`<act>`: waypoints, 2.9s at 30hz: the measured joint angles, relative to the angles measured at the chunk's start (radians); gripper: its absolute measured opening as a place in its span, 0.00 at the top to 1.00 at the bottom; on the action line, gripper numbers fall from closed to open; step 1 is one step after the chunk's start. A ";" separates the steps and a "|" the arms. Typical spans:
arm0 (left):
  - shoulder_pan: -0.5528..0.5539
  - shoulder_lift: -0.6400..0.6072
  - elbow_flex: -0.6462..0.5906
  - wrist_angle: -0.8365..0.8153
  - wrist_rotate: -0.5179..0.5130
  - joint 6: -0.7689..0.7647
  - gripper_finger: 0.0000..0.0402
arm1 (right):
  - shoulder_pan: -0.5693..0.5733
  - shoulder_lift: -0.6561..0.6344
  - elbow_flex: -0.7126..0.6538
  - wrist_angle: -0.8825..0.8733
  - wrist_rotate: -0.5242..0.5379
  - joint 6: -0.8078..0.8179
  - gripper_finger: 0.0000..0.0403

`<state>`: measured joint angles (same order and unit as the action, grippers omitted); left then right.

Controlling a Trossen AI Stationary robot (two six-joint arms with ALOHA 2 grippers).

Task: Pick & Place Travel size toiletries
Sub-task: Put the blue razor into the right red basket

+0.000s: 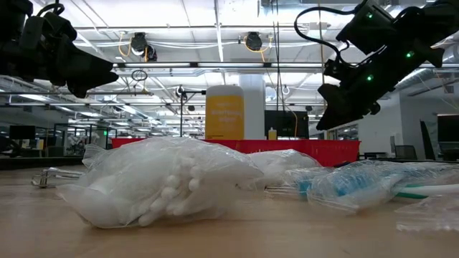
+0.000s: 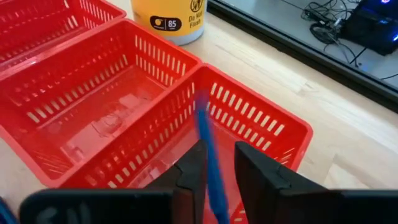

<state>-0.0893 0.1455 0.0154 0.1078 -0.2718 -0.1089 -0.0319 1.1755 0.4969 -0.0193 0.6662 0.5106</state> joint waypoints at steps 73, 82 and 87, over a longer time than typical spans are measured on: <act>0.000 0.000 0.000 0.000 0.000 0.000 0.54 | 0.353 0.209 -0.290 0.490 -0.406 -0.243 0.92; 0.000 0.000 0.000 0.000 0.000 0.000 0.54 | 0.354 0.198 -0.294 0.574 -0.475 -0.273 0.93; 0.000 0.000 0.000 0.000 0.000 0.000 0.54 | 0.355 0.145 -0.294 0.674 -0.574 -0.316 0.94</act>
<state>-0.0895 0.1457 0.0154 0.1078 -0.2714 -0.1089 0.3229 1.3205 0.2028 0.6549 0.0918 0.1945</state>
